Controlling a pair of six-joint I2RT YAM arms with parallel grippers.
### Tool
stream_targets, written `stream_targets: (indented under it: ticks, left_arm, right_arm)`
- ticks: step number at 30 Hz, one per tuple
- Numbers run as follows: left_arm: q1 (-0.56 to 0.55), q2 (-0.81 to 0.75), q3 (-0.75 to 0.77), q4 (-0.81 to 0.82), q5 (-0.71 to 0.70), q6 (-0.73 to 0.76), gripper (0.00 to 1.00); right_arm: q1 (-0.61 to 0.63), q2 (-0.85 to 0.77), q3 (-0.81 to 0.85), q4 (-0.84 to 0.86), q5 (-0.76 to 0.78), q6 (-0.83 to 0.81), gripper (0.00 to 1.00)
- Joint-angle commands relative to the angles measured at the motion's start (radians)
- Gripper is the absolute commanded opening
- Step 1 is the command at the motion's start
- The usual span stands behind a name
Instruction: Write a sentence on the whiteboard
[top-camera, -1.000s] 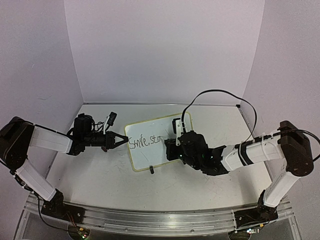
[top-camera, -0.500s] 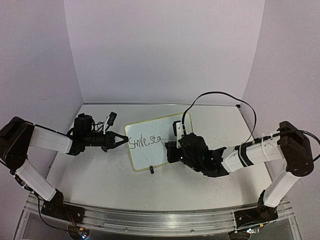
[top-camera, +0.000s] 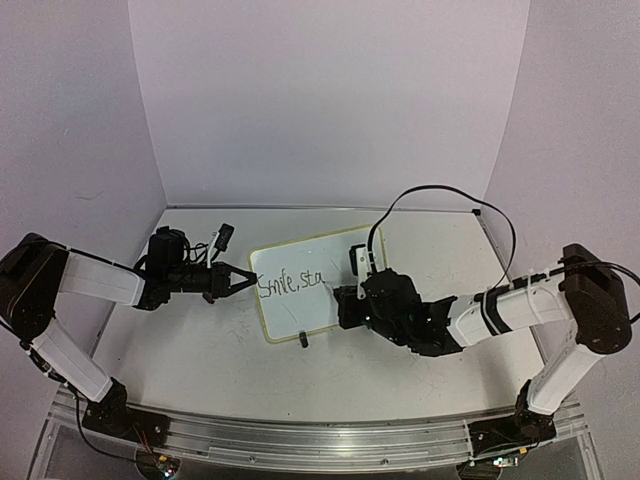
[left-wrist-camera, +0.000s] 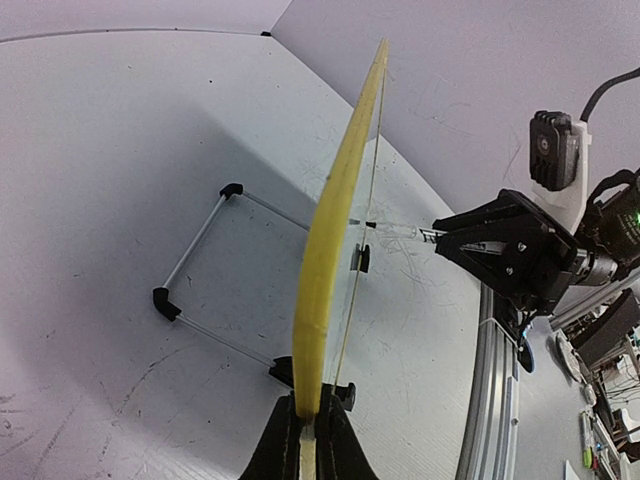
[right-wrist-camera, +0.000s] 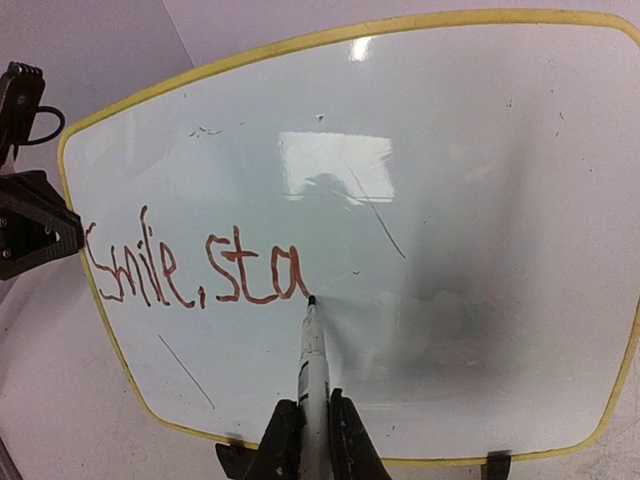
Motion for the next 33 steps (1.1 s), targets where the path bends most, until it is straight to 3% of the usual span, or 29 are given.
stream_targets:
  ticks: [1,12,33]
  left_arm:
    - [-0.003,-0.010,0.023,-0.047,-0.004,0.023,0.00]
    - [-0.002,-0.018,0.017,-0.047,-0.006,0.023,0.00]
    - [-0.003,-0.012,0.021,-0.049,-0.004,0.025,0.00]
  right_arm:
    - [-0.003,-0.075,-0.034,0.100,-0.050,-0.052,0.00]
    - [-0.022,-0.023,0.042,0.054,0.025,-0.071,0.00]
    - [-0.022,0.016,0.043,0.054,0.011,-0.060,0.00]
